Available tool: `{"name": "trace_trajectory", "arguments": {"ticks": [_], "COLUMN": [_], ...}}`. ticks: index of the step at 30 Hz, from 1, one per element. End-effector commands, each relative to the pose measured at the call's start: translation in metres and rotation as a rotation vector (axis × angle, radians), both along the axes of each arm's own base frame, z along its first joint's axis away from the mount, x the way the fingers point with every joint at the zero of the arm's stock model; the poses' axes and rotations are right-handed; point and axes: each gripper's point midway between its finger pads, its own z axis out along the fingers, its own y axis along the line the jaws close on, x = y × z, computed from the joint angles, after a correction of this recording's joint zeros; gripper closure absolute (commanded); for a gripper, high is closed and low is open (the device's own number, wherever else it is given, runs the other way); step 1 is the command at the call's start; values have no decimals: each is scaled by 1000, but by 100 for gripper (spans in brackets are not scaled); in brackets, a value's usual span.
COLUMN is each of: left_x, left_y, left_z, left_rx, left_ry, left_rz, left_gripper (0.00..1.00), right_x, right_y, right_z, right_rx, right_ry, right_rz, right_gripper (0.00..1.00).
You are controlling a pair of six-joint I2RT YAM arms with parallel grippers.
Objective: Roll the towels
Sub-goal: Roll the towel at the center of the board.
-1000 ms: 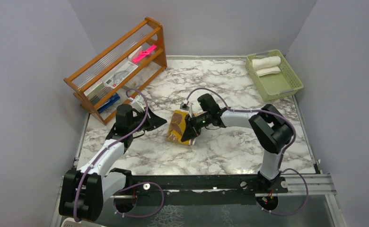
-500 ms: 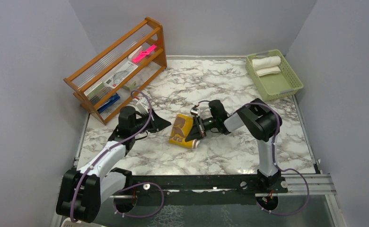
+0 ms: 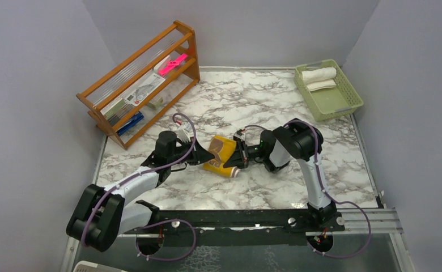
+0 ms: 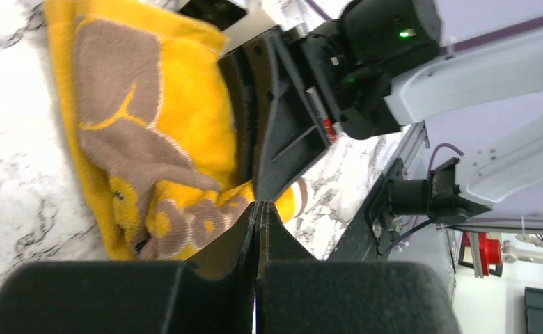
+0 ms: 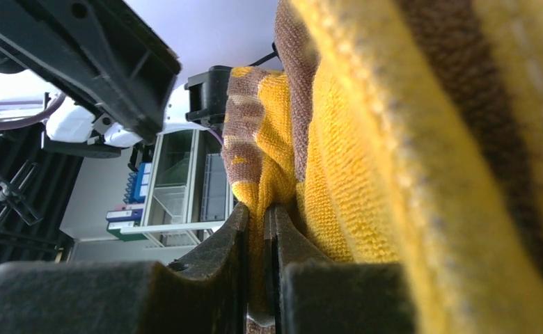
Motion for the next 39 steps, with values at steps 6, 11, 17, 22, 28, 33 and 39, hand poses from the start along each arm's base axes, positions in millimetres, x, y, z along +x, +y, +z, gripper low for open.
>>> {"name": "trace_trajectory", "arguments": {"ticks": [6,11,17,22,28,33,39], "left_x": [17,20,12,6,4,3,3], "left_y": [3,-3,-4,1,2,1,0], "left_z": [-50,-83,-127,-137,-140,-146,-151], "left_rx": [39,50,120,151,157,168,173], "left_ry": [65,127,187,197,203,215,228], "left_rz": [85,89,82,87,78,72,67], "left_gripper": [100,100,100,100,100,100,100], "right_x": [-1,1,13,54,101,92,41], "right_y": [-6,-7,-7,-18,-43,-56,-40], "right_z": [-25,-36,-46,-43,18,92,104], "right_rx": [-109,-158,-280,-542,-611,-393,-115], "right_ry": [180,162,38,-266,-759,-1270,-1669], "right_rz": [-62,-74,-89,-144,-343,-437,-261], "right_gripper": [99,99,65,44,40,22,16]}}
